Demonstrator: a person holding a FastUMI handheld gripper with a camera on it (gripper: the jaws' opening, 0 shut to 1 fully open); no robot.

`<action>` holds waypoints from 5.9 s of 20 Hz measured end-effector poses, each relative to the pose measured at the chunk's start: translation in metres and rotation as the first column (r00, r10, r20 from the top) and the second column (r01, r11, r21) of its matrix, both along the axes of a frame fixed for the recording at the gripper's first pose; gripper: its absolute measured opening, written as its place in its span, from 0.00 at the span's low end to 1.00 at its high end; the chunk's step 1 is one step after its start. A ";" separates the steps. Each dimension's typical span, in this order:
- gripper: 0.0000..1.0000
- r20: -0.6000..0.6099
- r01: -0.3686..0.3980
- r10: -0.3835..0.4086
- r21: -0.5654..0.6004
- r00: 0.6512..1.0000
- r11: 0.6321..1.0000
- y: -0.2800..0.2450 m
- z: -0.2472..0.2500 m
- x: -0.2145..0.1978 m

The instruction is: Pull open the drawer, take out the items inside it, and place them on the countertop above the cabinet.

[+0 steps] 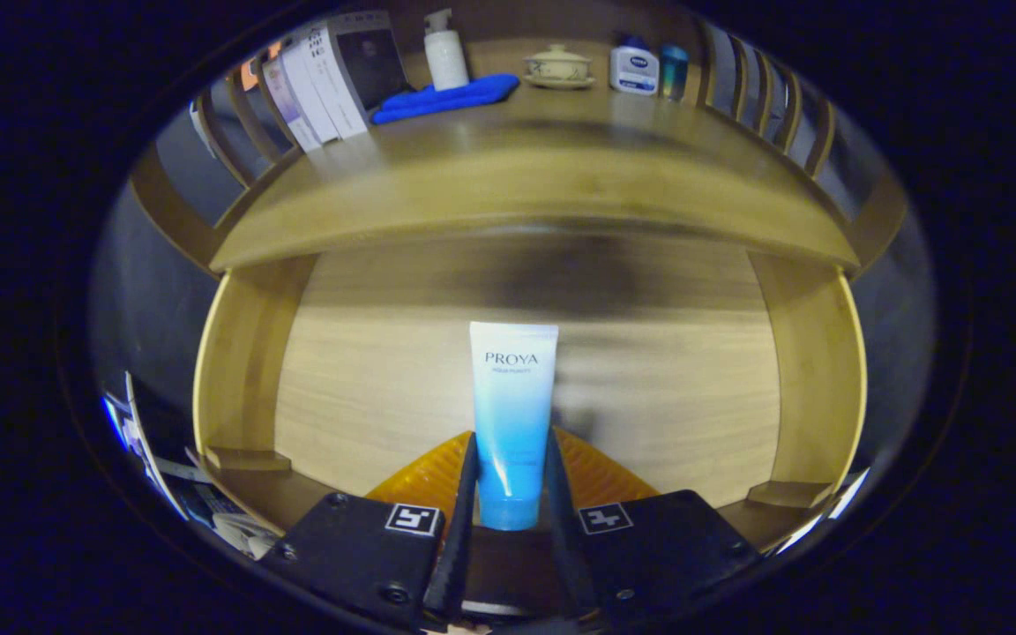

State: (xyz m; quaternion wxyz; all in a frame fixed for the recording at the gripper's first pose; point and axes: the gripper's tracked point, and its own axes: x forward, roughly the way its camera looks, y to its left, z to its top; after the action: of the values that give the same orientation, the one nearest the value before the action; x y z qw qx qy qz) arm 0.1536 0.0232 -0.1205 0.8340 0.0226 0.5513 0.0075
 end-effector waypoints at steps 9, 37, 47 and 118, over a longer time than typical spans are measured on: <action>0.43 0.109 -0.014 0.014 -0.006 0.994 1.000 -0.005 0.073 0.022; 0.50 0.120 0.107 -0.108 0.010 0.987 0.994 0.003 0.069 0.178; 0.63 0.300 0.105 -0.100 0.000 0.949 0.994 0.008 0.114 0.158; 0.99 0.850 0.116 0.020 -0.095 0.526 0.989 0.012 -0.003 0.025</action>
State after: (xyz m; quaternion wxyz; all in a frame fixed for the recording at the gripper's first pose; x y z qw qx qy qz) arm 0.1790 0.0354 -0.1232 0.9959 -0.0271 0.0748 -0.0439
